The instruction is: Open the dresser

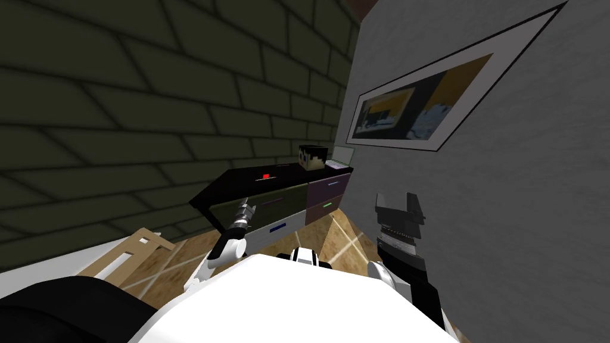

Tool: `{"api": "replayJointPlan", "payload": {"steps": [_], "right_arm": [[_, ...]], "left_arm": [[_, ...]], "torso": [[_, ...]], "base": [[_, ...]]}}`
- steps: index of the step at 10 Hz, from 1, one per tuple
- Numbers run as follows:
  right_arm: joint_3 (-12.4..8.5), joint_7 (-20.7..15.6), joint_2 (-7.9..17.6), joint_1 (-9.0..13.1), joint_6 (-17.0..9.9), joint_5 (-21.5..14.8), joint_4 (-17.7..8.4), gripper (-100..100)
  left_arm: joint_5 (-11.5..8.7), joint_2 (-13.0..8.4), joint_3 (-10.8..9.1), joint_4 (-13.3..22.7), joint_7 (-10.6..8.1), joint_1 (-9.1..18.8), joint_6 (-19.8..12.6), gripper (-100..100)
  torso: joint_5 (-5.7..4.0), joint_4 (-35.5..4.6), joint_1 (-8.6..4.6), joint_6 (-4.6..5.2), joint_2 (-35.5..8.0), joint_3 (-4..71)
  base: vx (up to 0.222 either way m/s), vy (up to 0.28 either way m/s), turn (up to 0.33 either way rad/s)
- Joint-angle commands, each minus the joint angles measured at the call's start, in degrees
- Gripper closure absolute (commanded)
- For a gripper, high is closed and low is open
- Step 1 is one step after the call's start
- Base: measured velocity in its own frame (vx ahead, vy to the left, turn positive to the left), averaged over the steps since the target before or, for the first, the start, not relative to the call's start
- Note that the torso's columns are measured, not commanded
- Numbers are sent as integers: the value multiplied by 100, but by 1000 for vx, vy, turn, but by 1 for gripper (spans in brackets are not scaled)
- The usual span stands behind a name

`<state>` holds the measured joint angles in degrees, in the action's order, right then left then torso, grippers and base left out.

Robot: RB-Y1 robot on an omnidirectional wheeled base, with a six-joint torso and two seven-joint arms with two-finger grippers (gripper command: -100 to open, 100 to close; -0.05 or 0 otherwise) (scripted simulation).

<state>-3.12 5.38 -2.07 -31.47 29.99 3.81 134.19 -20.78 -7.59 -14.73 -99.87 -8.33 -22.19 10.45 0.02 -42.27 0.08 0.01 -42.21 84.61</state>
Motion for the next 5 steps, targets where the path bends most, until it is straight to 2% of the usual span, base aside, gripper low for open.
{"api": "replayJointPlan", "payload": {"steps": [1,3,5], "right_arm": [[0,0,0,1,0,0,0,0],[0,0,0,1,0,0,0,0],[0,0,1,1,0,0,0,0]], "left_arm": [[-111,218,-88,188,-51,2,-176,-100],[-180,420,-146,318,-87,24,-270,-100],[-230,696,-188,411,-113,40,-338,-100]], "torso": [[-2,-3,-12,0,-15,-8],[-2,-2,-7,0,-8,-5],[2,-3,8,0,-14,-8]], "base": [[71,-152,64],[93,-127,62],[45,-77,33]]}}
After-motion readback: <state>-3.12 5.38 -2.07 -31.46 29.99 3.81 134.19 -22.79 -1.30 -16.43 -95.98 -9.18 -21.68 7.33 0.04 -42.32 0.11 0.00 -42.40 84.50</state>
